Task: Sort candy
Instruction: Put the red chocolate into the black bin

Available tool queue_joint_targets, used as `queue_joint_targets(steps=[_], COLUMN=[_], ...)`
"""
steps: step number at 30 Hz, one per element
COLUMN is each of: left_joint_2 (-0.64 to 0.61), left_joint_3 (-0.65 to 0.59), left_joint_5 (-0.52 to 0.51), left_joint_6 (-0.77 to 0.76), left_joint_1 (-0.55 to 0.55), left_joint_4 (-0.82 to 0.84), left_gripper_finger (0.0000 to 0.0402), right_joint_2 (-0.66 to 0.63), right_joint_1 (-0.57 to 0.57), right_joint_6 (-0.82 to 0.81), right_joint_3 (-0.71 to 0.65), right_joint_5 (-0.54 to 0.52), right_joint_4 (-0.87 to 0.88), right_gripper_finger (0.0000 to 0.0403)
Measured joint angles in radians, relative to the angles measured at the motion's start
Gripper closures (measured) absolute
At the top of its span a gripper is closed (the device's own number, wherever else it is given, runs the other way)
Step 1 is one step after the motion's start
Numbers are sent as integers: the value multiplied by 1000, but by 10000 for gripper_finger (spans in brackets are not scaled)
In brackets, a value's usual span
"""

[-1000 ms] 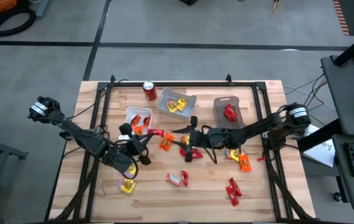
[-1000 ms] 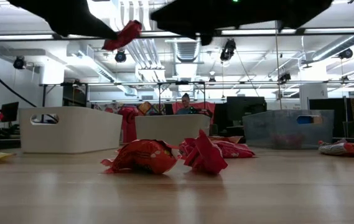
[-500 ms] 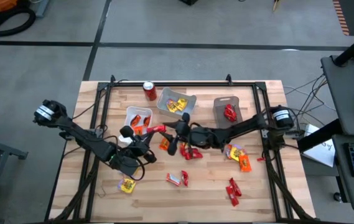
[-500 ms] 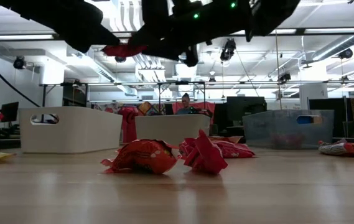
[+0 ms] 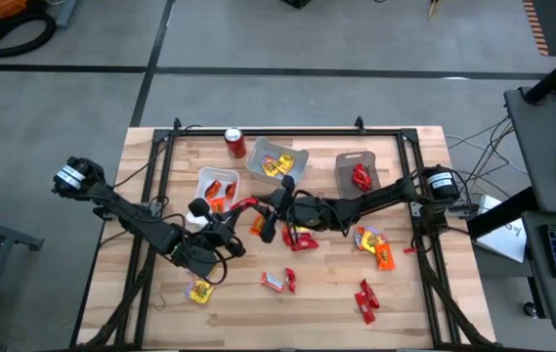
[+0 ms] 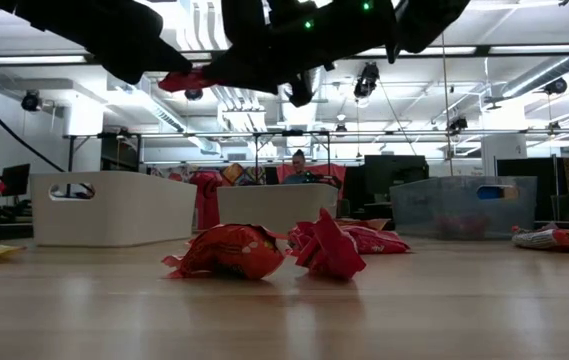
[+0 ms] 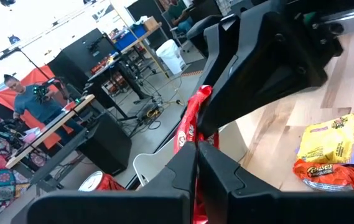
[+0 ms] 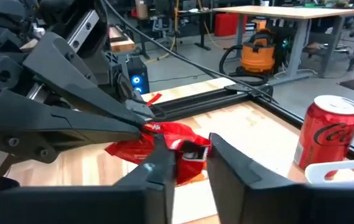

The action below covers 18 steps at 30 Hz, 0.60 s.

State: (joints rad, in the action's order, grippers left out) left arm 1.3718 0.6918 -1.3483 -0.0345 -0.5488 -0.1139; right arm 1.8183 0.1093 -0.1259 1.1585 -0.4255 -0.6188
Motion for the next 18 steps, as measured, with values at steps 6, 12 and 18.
queue_joint_targets(steps=[6,12,18], left_joint_2=[-1,-42,-138], left_joint_3=[0,0,0], left_joint_5=[0,117,272], left_joint_6=[-6,-51,-98], left_joint_1=[0,1,15], left_joint_4=[-2,0,35], left_gripper_finger=[400,359,311], right_joint_2=[0,-50,-172], right_joint_1=[0,0,-13], right_joint_6=[7,20,2], right_joint_3=[0,0,0], right_joint_5=[10,26,21], right_joint_4=[1,120,398], right_gripper_finger=[375,376,377])
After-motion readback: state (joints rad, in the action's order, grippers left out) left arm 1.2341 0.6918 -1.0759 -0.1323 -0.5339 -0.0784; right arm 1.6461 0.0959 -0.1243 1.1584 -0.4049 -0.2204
